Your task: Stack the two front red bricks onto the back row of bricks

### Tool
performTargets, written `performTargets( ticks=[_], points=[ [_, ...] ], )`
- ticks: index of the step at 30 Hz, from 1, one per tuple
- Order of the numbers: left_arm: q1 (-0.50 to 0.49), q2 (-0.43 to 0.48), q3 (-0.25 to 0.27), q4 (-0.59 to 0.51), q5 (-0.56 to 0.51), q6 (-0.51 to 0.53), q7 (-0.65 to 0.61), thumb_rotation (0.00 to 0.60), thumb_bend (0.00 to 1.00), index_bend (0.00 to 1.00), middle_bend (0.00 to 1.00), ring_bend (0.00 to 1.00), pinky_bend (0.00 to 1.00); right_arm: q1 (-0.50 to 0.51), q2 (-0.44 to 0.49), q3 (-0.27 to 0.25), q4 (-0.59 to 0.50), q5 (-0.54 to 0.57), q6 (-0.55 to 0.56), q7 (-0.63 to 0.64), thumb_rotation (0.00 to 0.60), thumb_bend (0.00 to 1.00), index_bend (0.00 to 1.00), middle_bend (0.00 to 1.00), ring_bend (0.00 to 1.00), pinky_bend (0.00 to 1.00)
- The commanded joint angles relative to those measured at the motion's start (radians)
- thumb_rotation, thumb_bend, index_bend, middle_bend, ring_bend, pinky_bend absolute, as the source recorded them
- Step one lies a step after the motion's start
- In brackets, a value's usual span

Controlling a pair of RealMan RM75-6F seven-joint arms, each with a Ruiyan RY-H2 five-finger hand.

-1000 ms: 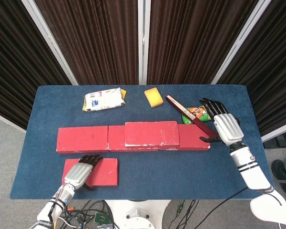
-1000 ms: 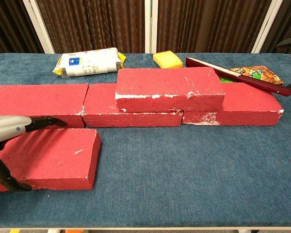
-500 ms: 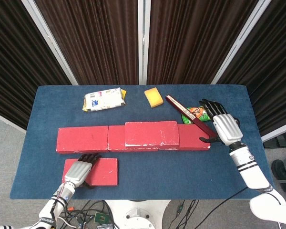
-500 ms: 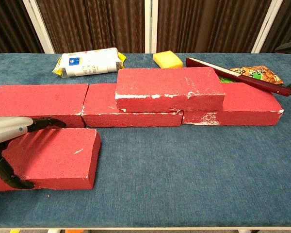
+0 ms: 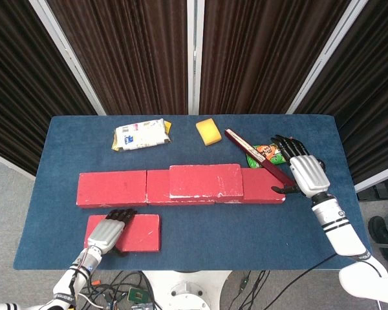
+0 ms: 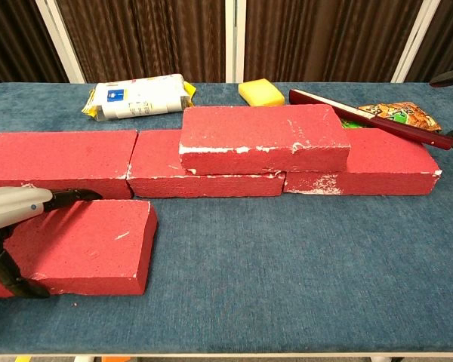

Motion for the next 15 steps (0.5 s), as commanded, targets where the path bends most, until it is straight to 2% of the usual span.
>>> performTargets(
  ticks=[1,7,15],
  points=[
    [-0.002,-0.005,0.005,0.003,-0.002,0.006,0.008,0.600,0.00,0.00,0.00,0.00,0.03,-0.001,-0.001,0.000,0.001,0.000,-0.001,0.003,0.600,0.00,0.00,0.00,0.00,0.00],
    [-0.004,-0.010,0.009,0.007,-0.009,0.018,0.016,0.600,0.00,0.00,0.02,0.00,0.06,-0.001,-0.002,0.001,0.003,0.005,-0.008,0.001,0.600,0.00,0.00,0.00,0.00,0.00],
    [-0.009,-0.001,0.019,-0.013,-0.027,0.029,0.038,0.600,0.09,0.00,0.05,0.04,0.15,-0.001,-0.005,0.003,0.004,0.014,-0.019,-0.003,0.600,0.00,0.00,0.00,0.00,0.00]
  ],
)
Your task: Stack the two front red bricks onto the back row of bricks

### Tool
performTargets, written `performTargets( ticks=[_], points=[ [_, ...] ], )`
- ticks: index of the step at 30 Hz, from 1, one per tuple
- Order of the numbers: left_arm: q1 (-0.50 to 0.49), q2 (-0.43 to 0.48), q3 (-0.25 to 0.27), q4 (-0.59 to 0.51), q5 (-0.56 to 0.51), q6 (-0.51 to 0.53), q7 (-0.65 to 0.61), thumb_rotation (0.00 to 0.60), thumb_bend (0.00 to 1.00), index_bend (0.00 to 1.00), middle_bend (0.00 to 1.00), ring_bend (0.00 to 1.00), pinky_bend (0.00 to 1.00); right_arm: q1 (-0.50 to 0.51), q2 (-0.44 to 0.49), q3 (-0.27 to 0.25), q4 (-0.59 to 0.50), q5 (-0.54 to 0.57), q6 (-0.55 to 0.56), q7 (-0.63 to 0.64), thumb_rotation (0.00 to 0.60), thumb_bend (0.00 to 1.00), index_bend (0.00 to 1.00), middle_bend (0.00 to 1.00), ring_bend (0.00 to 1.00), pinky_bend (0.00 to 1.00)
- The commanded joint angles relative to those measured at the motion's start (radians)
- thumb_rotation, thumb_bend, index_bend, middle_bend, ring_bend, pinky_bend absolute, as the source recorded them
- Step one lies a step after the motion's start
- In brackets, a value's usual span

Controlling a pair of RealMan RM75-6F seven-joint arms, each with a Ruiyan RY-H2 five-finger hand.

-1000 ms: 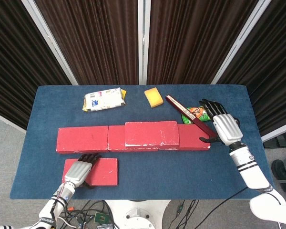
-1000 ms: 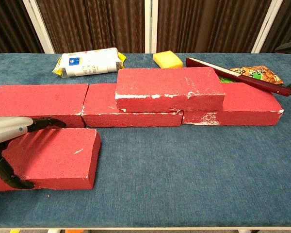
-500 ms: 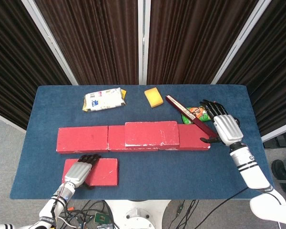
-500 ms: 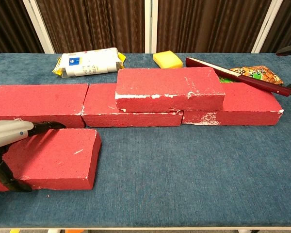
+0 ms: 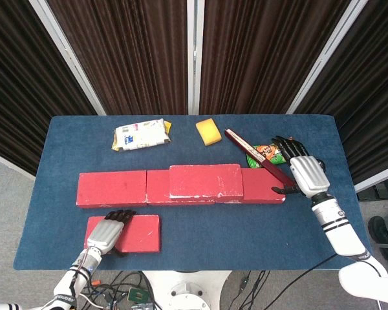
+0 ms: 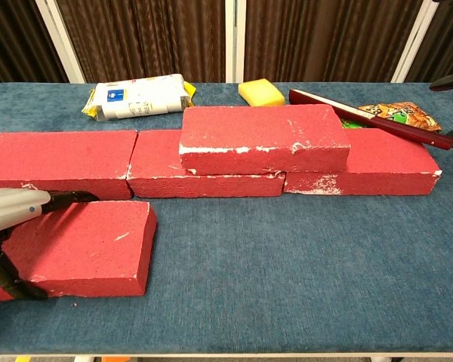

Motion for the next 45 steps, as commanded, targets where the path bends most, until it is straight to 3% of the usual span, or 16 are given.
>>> performTargets(
  ticks=[1,11,19,23,27,36,45],
  points=[
    [-0.002,0.005,0.004,-0.007,-0.003,0.003,0.005,0.600,0.10,0.00,0.05,0.04,0.16,0.000,0.000,0.000,0.000,0.005,-0.004,-0.002,0.600,0.00,0.00,0.00,0.00,0.00],
    [0.010,0.022,0.017,-0.039,0.030,0.040,-0.003,0.600,0.13,0.00,0.09,0.08,0.21,0.002,0.001,0.005,-0.005,0.017,-0.012,-0.015,0.600,0.00,0.00,0.00,0.00,0.00],
    [0.040,0.106,0.043,-0.129,0.114,0.093,-0.029,0.600,0.13,0.00,0.10,0.09,0.21,0.004,0.006,0.010,-0.016,0.022,-0.011,-0.030,0.600,0.00,0.00,0.00,0.00,0.00],
    [0.054,0.165,0.030,-0.171,0.144,0.142,-0.034,0.600,0.13,0.00,0.10,0.09,0.21,0.001,0.011,0.013,-0.020,0.028,-0.008,-0.032,0.600,0.00,0.00,0.00,0.00,0.00],
    [0.040,0.232,-0.015,-0.186,0.118,0.148,-0.052,0.600,0.13,0.00,0.10,0.09,0.21,-0.006,0.017,0.017,-0.021,0.027,0.003,-0.028,0.600,0.00,0.00,0.00,0.00,0.00],
    [-0.090,0.292,-0.173,-0.086,-0.049,-0.018,-0.148,0.600,0.13,0.00,0.10,0.09,0.21,-0.027,0.040,0.018,-0.035,0.016,0.032,-0.020,0.600,0.00,0.00,0.00,0.00,0.00],
    [-0.257,0.239,-0.233,0.073,-0.192,-0.261,-0.183,0.600,0.13,0.00,0.13,0.09,0.21,-0.036,0.047,0.016,-0.036,0.005,0.042,-0.021,0.600,0.00,0.00,0.00,0.00,0.00]
  ],
)
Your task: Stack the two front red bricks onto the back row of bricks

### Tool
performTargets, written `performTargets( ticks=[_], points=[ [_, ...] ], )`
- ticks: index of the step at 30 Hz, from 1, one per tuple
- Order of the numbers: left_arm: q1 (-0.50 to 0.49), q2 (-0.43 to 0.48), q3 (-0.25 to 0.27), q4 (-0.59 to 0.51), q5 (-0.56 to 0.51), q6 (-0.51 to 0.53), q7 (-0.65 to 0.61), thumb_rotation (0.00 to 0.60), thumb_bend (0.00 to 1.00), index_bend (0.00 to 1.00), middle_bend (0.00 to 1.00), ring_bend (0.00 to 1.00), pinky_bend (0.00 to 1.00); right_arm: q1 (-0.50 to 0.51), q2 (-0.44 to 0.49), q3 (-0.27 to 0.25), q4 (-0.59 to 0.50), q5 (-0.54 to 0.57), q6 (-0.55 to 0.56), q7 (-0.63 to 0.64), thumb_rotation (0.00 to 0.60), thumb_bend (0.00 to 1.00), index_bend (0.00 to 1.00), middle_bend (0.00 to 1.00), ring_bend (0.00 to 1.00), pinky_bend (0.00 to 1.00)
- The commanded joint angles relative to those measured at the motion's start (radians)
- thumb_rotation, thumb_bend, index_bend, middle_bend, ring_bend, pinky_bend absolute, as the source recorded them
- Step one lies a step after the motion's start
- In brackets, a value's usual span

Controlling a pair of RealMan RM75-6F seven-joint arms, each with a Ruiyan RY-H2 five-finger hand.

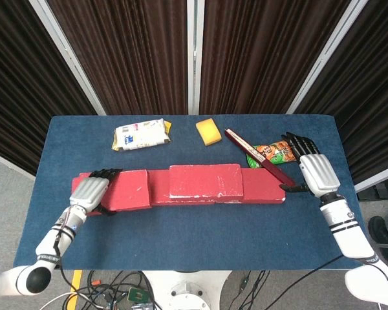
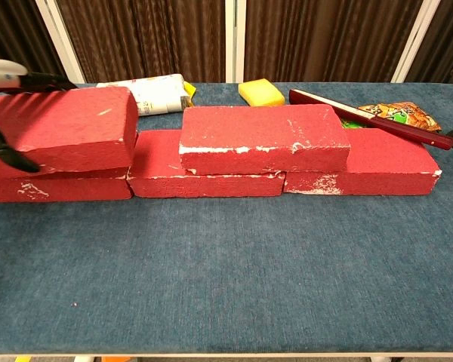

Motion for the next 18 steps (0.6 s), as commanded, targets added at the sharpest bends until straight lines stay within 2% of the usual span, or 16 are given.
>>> performTargets(
  ticks=[1,10,18],
  points=[
    [-0.075,-0.030,-0.026,0.086,-0.040,-0.092,-0.024,0.600,0.13,0.00,0.13,0.09,0.21,-0.004,0.000,0.000,0.001,-0.004,0.005,0.005,0.600,0.00,0.00,0.00,0.00,0.00],
    [-0.143,-0.088,-0.018,0.227,-0.039,-0.179,-0.079,0.600,0.12,0.00,0.13,0.09,0.21,-0.020,-0.003,-0.007,0.013,-0.011,0.017,0.024,0.600,0.00,0.00,0.00,0.00,0.00],
    [-0.173,-0.117,0.001,0.263,-0.030,-0.181,-0.094,0.600,0.12,0.00,0.13,0.09,0.21,-0.019,0.001,-0.003,0.009,-0.015,0.013,0.026,0.600,0.00,0.00,0.00,0.00,0.00]
  ],
)
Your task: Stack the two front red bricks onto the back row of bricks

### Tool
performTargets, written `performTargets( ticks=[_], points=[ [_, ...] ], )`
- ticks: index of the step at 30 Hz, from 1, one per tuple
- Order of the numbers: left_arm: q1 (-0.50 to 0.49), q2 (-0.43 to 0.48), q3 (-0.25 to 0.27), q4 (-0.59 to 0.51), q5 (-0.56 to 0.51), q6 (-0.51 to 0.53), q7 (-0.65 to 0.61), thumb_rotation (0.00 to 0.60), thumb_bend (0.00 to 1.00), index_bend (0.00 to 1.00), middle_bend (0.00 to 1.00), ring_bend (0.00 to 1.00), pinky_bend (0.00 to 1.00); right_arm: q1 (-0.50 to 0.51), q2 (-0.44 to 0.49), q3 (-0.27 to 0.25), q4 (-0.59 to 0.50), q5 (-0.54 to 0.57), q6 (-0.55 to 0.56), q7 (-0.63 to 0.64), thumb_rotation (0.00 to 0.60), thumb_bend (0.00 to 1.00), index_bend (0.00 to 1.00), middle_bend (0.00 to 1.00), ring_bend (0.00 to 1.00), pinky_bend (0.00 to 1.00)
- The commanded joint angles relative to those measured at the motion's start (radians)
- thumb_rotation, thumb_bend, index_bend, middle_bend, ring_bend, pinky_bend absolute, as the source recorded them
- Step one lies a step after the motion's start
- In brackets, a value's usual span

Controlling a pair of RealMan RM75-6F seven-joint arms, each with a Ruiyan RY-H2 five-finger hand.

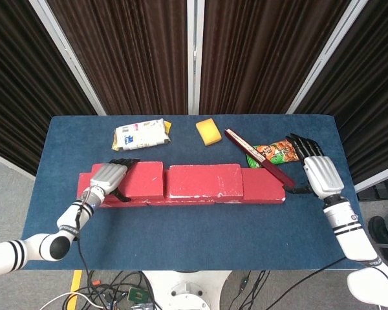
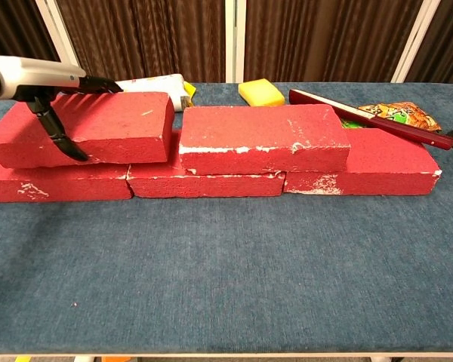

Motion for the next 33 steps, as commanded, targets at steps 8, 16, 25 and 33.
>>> performTargets(
  ticks=[8,16,25,33],
  points=[
    [-0.012,-0.019,0.022,0.016,0.005,0.003,-0.027,0.600,0.13,0.00,0.13,0.09,0.20,-0.001,0.008,0.001,-0.013,-0.012,0.000,0.004,0.600,0.00,0.00,0.00,0.00,0.00],
    [-0.025,-0.033,0.032,0.031,0.012,0.008,-0.040,0.600,0.13,0.00,0.13,0.09,0.20,-0.001,0.016,0.002,-0.011,-0.013,-0.005,0.011,0.600,0.00,0.00,0.00,0.00,0.00],
    [-0.041,-0.037,0.037,0.043,0.015,0.001,-0.049,0.600,0.12,0.00,0.13,0.09,0.20,0.002,0.014,0.003,-0.004,-0.011,-0.013,0.010,0.600,0.00,0.00,0.00,0.00,0.00],
    [-0.058,-0.040,0.041,0.052,-0.011,-0.019,-0.064,0.600,0.12,0.00,0.13,0.09,0.20,0.003,0.013,0.004,0.000,-0.007,-0.017,0.011,0.600,0.00,0.00,0.00,0.00,0.00]
  ],
)
